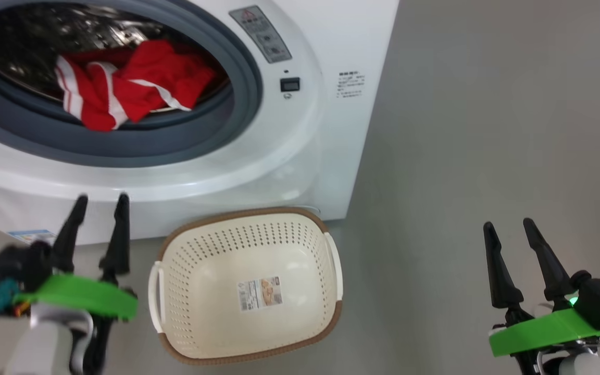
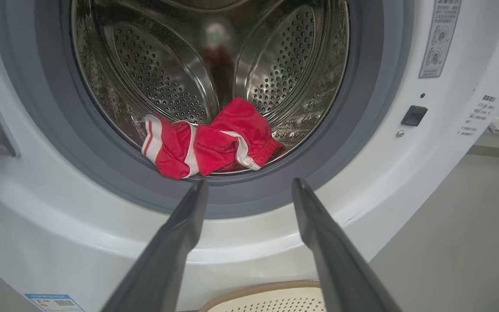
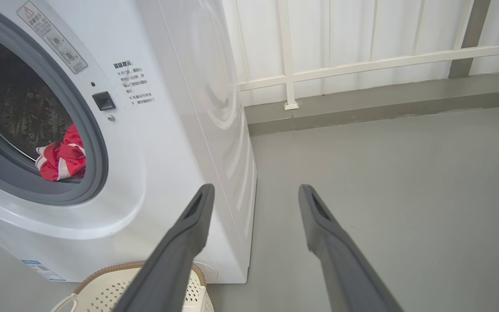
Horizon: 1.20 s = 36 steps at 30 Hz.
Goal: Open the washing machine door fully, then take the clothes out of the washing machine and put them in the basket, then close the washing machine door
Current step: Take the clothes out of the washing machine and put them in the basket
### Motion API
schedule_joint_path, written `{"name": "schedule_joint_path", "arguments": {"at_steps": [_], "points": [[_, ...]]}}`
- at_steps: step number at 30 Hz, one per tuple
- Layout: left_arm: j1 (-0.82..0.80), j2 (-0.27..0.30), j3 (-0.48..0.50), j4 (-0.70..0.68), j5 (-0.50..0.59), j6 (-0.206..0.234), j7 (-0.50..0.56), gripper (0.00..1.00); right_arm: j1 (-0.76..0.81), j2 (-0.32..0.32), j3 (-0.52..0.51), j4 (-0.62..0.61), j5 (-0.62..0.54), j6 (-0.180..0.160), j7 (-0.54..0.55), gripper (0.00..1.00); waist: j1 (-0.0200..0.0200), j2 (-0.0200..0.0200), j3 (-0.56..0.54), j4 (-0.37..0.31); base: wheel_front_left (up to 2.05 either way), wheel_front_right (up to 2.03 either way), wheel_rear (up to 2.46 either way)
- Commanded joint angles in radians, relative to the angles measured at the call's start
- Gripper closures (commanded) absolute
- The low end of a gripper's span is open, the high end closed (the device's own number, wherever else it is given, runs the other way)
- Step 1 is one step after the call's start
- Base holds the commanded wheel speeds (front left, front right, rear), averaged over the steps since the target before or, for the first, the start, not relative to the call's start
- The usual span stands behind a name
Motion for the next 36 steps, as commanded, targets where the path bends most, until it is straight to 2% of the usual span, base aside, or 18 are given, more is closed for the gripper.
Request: {"name": "schedule_joint_path", "arguments": {"at_steps": [1,12,19,25,31,36], "points": [[-0.069,0.043,0.018,0.019,0.007,0.002,-0.005,0.00,-0.033,-0.010,0.029,-0.030,0.010,0.005,-0.006,0.00,0.0000,-0.0001,0.048,-0.035,0.00,0.00,0.00],[-0.460,0.155,-0.135,0.365,-0.053,0.002,-0.005,0.00,-0.096,-0.010,0.053,-0.049,0.031,0.005,-0.006,0.00,0.0000,-0.0001,0.188,-0.114,0.00,0.00,0.00],[-0.644,0.238,-0.218,0.511,-0.084,0.002,-0.005,0.00,-0.125,-0.010,0.070,-0.059,0.047,0.005,-0.006,0.00,0.0000,-0.0001,0.250,-0.158,0.00,0.00,0.00],[-0.743,0.317,-0.252,0.603,0.004,0.013,-0.005,0.00,-0.146,-0.010,0.090,-0.065,0.062,0.005,-0.006,0.00,0.0000,-0.0001,0.290,-0.195,0.00,0.00,0.00],[-0.784,0.350,-0.285,0.622,0.098,0.032,-0.005,0.00,-0.157,-0.010,0.104,-0.072,0.070,0.005,-0.006,0.00,0.0000,-0.0001,0.320,-0.220,0.00,0.00,0.00],[-0.813,0.366,-0.283,0.604,0.149,0.090,-0.005,0.00,-0.167,-0.010,0.111,-0.075,0.078,0.005,-0.006,0.00,0.0000,-0.0001,0.343,-0.229,0.00,0.00,0.00]]}}
